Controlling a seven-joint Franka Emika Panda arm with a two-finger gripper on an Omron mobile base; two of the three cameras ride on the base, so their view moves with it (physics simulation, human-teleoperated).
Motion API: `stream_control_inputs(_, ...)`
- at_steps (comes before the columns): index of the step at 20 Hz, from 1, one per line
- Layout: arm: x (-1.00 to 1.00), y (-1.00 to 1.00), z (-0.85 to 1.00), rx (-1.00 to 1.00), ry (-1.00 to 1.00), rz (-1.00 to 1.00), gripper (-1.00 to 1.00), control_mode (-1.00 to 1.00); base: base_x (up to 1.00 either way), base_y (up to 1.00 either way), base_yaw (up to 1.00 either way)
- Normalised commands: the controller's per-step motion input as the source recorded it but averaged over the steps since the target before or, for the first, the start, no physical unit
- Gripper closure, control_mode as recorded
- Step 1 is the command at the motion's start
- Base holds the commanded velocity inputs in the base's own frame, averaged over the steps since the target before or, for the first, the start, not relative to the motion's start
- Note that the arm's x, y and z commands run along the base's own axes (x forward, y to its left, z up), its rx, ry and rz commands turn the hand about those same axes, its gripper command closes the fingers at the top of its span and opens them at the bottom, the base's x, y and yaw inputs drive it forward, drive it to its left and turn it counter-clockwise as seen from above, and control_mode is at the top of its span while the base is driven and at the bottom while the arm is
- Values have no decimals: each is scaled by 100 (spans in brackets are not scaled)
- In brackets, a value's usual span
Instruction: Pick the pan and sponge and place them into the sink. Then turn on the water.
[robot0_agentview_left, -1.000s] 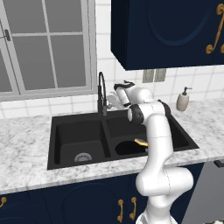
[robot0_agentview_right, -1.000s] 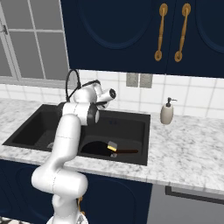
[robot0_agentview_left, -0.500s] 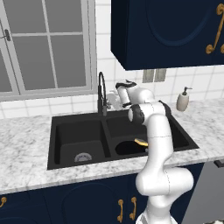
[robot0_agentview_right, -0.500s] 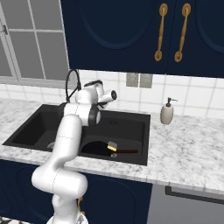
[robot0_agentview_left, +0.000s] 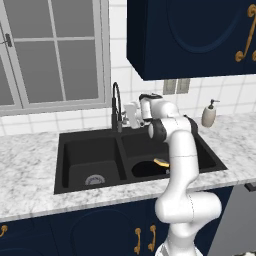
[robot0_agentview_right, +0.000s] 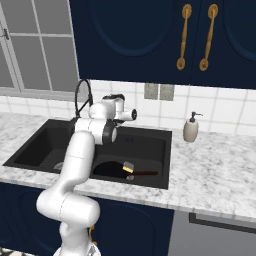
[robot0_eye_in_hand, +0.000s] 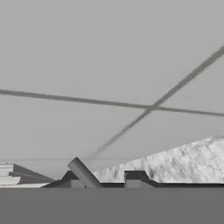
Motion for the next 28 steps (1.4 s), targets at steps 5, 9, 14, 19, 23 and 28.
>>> stream_control_inputs(5, 0, -27, 0, 20, 56, -28, 100, -100, 0, 0, 0)
stream_control_inputs(9, 0, -29, -4, 12, 62, -29, 100, -100, 0, 0, 0)
stream_control_inputs(14, 0, -37, -11, 12, 70, -22, 100, -100, 0, 0, 0)
stream_control_inputs(19, 0, -35, -43, 14, 59, -15, 100, -100, 0, 0, 0)
stream_control_inputs(23, 3, -24, -47, 11, 33, -3, 100, -100, 0, 0, 0)
stream_control_inputs(28, 0, -17, -32, 8, 12, 0, 100, -100, 0, 0, 0)
